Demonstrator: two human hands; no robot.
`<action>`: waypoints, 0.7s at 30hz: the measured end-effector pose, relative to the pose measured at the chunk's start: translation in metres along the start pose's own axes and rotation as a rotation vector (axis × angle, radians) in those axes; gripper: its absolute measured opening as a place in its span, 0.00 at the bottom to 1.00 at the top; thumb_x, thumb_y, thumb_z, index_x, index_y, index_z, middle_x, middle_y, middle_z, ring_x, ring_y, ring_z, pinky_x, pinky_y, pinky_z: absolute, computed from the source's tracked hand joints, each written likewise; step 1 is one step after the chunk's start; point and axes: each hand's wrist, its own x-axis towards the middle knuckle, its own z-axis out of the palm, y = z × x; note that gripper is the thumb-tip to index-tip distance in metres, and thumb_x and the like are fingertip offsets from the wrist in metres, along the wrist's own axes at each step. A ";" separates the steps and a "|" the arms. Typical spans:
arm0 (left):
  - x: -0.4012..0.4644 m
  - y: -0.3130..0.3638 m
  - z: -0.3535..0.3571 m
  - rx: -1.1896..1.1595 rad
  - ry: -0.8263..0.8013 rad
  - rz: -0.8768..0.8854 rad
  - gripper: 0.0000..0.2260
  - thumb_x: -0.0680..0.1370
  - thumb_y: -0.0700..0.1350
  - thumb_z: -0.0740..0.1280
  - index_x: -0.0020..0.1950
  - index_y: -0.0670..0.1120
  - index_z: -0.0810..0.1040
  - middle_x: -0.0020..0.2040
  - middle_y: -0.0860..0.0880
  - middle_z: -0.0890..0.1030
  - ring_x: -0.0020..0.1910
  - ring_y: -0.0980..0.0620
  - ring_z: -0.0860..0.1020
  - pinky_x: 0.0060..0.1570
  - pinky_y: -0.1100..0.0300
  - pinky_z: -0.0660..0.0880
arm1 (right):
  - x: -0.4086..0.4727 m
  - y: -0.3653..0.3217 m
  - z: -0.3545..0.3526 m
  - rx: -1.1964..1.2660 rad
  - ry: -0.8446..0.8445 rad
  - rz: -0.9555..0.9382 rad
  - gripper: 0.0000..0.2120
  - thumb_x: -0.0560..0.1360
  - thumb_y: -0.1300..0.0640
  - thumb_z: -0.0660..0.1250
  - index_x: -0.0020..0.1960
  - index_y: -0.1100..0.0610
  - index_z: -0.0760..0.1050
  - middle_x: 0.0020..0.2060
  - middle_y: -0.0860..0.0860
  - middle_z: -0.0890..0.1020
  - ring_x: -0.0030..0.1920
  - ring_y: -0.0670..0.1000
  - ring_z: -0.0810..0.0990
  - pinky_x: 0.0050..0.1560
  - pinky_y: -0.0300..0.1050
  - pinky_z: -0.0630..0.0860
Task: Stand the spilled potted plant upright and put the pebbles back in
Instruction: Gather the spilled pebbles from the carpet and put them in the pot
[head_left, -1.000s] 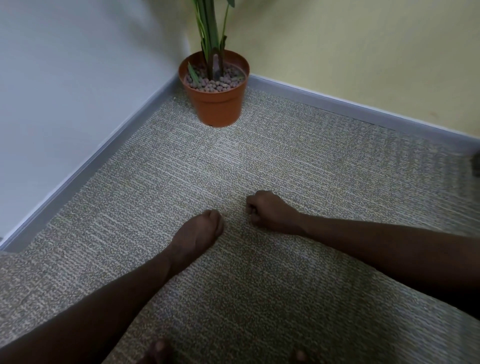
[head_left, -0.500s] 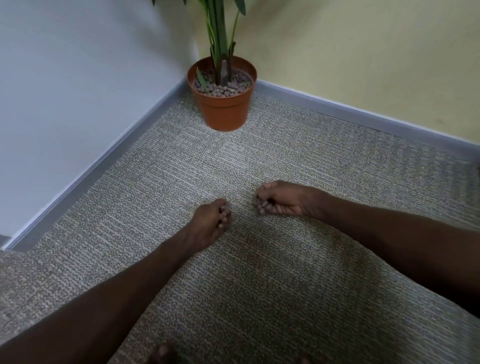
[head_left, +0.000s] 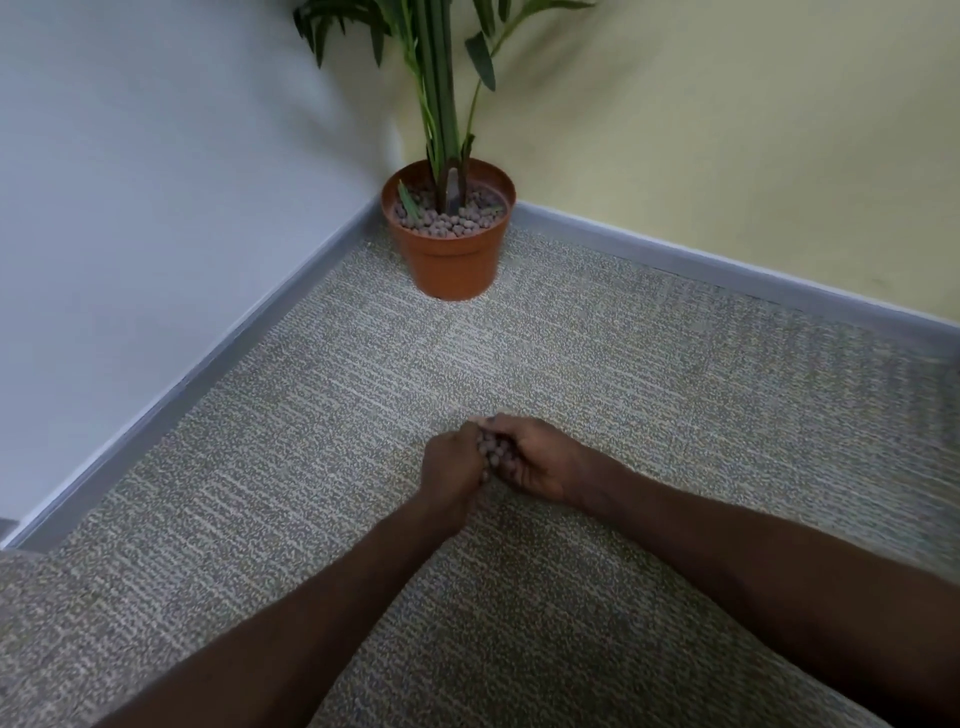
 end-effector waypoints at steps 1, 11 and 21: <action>0.001 0.006 0.001 -0.182 -0.019 -0.094 0.15 0.80 0.44 0.61 0.37 0.39 0.79 0.31 0.44 0.79 0.25 0.54 0.74 0.23 0.66 0.68 | 0.000 -0.004 0.001 -0.012 0.028 -0.009 0.09 0.79 0.62 0.62 0.43 0.65 0.77 0.31 0.55 0.80 0.27 0.46 0.79 0.26 0.33 0.77; 0.048 0.104 -0.016 -0.814 -0.306 -0.315 0.11 0.82 0.41 0.54 0.44 0.40 0.72 0.29 0.48 0.73 0.27 0.59 0.66 0.23 0.70 0.67 | 0.023 -0.103 0.037 0.167 0.121 -0.100 0.08 0.80 0.63 0.56 0.47 0.65 0.72 0.36 0.56 0.77 0.35 0.49 0.78 0.38 0.40 0.81; 0.110 0.268 -0.005 -0.678 -0.184 -0.080 0.13 0.82 0.41 0.52 0.43 0.38 0.72 0.34 0.42 0.75 0.33 0.51 0.73 0.40 0.63 0.76 | 0.053 -0.252 0.116 0.121 0.372 -0.460 0.12 0.77 0.68 0.50 0.37 0.64 0.68 0.30 0.62 0.77 0.31 0.56 0.76 0.33 0.44 0.76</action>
